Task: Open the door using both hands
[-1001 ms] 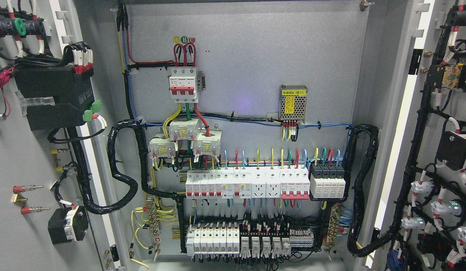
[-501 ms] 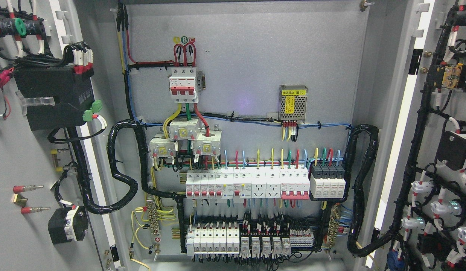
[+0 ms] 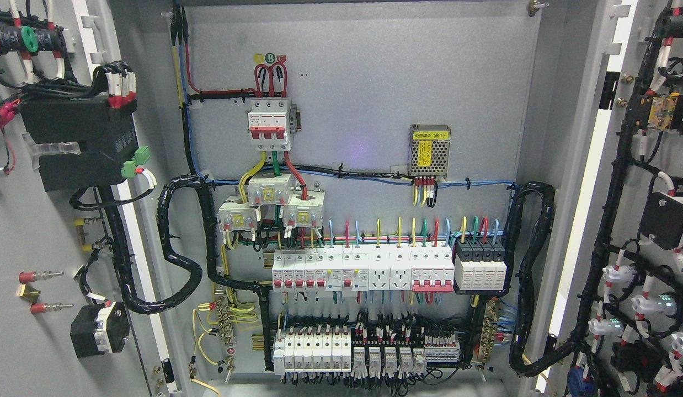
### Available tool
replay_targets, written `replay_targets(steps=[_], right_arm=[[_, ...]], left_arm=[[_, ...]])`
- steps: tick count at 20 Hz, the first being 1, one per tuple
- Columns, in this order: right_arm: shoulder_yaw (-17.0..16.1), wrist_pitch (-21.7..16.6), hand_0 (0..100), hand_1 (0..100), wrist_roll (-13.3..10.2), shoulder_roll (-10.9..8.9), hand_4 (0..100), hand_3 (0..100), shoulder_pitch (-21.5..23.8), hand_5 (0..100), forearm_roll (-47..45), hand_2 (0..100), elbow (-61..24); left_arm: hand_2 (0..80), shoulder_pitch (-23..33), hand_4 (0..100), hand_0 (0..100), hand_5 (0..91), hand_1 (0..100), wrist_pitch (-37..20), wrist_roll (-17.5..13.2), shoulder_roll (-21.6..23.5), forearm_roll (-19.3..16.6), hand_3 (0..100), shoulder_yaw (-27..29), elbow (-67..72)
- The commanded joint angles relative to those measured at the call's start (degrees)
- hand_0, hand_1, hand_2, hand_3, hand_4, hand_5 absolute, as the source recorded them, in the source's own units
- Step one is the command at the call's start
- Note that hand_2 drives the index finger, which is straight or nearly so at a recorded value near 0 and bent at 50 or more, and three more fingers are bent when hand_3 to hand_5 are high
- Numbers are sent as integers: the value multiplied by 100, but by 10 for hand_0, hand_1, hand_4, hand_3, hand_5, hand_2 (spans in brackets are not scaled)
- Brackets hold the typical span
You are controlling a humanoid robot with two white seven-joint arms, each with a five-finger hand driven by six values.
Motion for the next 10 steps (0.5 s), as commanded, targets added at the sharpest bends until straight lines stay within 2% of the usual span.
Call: replay_targets(steps=[1, 7, 10], right_arm=[[55, -10, 0, 0, 56, -129, 0, 0, 49, 0, -70, 0, 32], [64, -18, 0, 0, 65, -129, 0, 0, 215, 0, -113, 0, 85], [55, -27, 0, 0, 73, -137, 0, 0, 303, 0, -464, 0, 120]], left_arm=[[0, -22, 42, 0, 0, 0, -457, -10, -44, 111, 0, 231, -69], [0, 74, 42, 0, 0, 0, -440, -10, 9, 252, 0, 354, -139], [0, 110, 42, 0, 0, 0, -405, -18, 17, 305, 0, 398, -139]])
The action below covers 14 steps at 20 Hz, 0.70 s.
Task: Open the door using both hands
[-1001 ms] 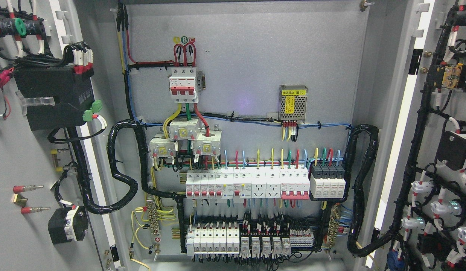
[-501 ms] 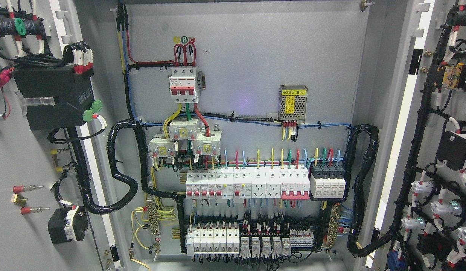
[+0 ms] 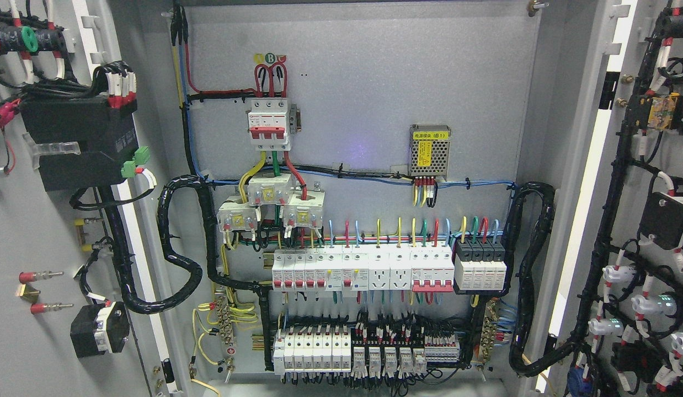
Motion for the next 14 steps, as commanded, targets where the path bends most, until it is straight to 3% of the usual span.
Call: replay_targets(steps=[1, 8, 14], right_arm=[[3, -7, 0, 0, 13, -78, 0, 0, 137, 0, -300, 0, 82], [3, -7, 0, 0, 31, -122, 0, 0, 137, 0, -300, 0, 170], [-50, 2, 0, 0, 48, -341, 0, 0, 137, 0, -309, 0, 381]], left_arm=[[0, 70, 42, 0, 0, 0, -370, -22, 36, 138, 0, 242, -69], [0, 114, 42, 0, 0, 0, -388, -22, 431, 568, 0, 401, -60], [0, 114, 42, 0, 0, 0, -423, -31, 589, 885, 0, 620, -51]])
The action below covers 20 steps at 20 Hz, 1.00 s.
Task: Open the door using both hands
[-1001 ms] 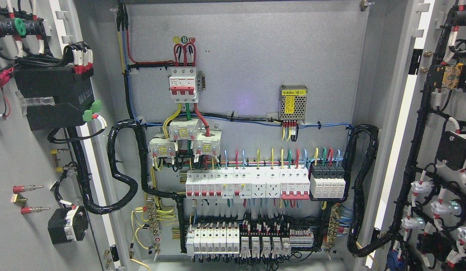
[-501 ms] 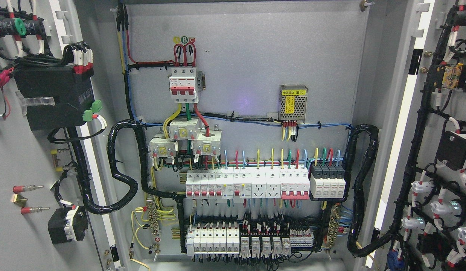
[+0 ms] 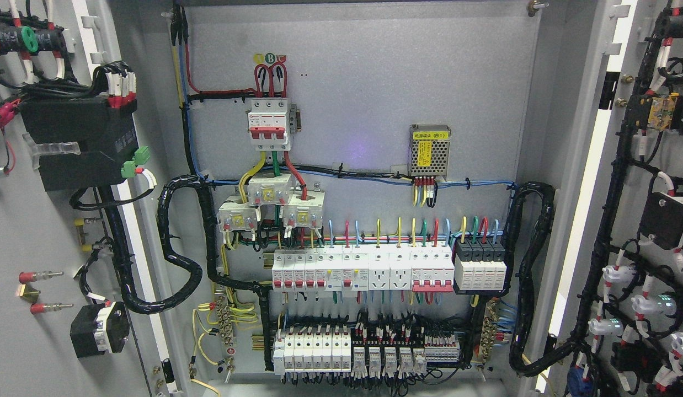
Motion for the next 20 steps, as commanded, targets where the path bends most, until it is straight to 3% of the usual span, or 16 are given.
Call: replay_targets(steps=[1, 20], right_arm=[[-40, 10, 0, 0, 13, -223, 0, 0, 2, 0, -30, 0, 248], [-251, 1, 0, 0, 48, -681, 0, 0, -24, 0, -356, 0, 520]], left_arm=[[0, 13, 42, 0, 0, 0, -430, 2, 333, 327, 0, 346, -7], [0, 4, 42, 0, 0, 0, -765, -24, 535, 907, 0, 795, 1]])
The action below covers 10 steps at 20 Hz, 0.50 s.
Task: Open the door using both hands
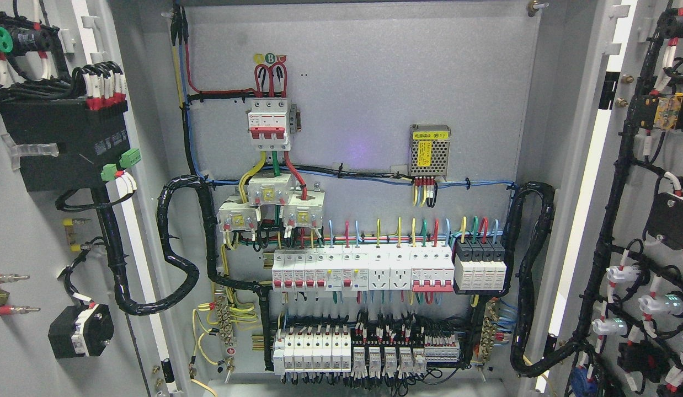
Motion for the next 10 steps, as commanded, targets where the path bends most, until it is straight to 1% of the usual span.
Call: replay_targets(steps=[1, 4, 10], right_arm=[[-165, -20, 0, 0, 29, -240, 0, 0, -18, 0, -89, 0, 193], [-183, -20, 0, 0, 38, -319, 0, 0, -36, 0, -89, 0, 228], [-323, -20, 0, 0, 38, -311, 0, 0, -97, 0, -89, 0, 412]], left_arm=[[0, -3, 42, 0, 0, 0, -764, -3, 155, 183, 0, 298, 3], [0, 6, 42, 0, 0, 0, -772, -3, 234, 279, 0, 403, 12], [0, 6, 43, 0, 0, 0, -764, -3, 383, 613, 0, 754, 30]])
